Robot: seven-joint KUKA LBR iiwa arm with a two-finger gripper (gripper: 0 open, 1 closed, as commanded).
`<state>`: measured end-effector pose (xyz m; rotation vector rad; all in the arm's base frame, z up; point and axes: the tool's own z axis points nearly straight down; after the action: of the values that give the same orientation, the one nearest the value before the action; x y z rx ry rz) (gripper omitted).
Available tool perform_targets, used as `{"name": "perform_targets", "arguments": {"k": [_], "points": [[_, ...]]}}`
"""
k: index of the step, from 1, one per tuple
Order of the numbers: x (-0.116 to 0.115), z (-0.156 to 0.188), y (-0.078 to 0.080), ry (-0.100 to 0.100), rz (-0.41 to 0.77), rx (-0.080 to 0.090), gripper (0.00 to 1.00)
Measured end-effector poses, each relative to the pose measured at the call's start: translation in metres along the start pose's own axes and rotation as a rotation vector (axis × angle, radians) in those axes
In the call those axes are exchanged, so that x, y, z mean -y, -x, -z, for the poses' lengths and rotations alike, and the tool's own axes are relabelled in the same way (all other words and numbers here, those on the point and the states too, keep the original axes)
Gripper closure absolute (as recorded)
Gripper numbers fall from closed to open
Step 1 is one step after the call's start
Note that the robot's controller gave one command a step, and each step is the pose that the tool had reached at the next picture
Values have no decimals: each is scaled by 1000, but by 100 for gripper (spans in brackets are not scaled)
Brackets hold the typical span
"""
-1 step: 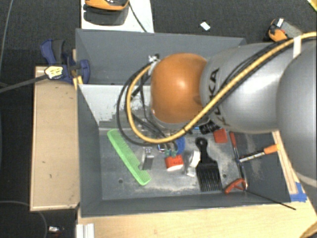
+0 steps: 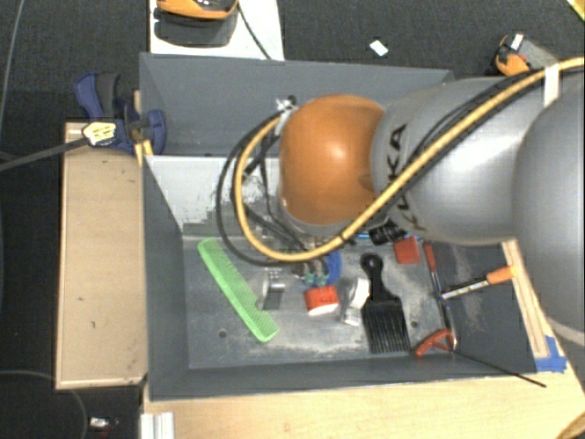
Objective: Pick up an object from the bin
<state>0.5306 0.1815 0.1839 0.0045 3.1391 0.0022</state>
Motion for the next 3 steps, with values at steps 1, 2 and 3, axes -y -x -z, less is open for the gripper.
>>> {"name": "perform_targets", "arguments": {"k": [1,2,3], "points": [[3,-61,-29,1,-144,1,0],[9,-62,-45,2,-73,5,0],[35,-76,-45,-2,-256,-4,0]]}}
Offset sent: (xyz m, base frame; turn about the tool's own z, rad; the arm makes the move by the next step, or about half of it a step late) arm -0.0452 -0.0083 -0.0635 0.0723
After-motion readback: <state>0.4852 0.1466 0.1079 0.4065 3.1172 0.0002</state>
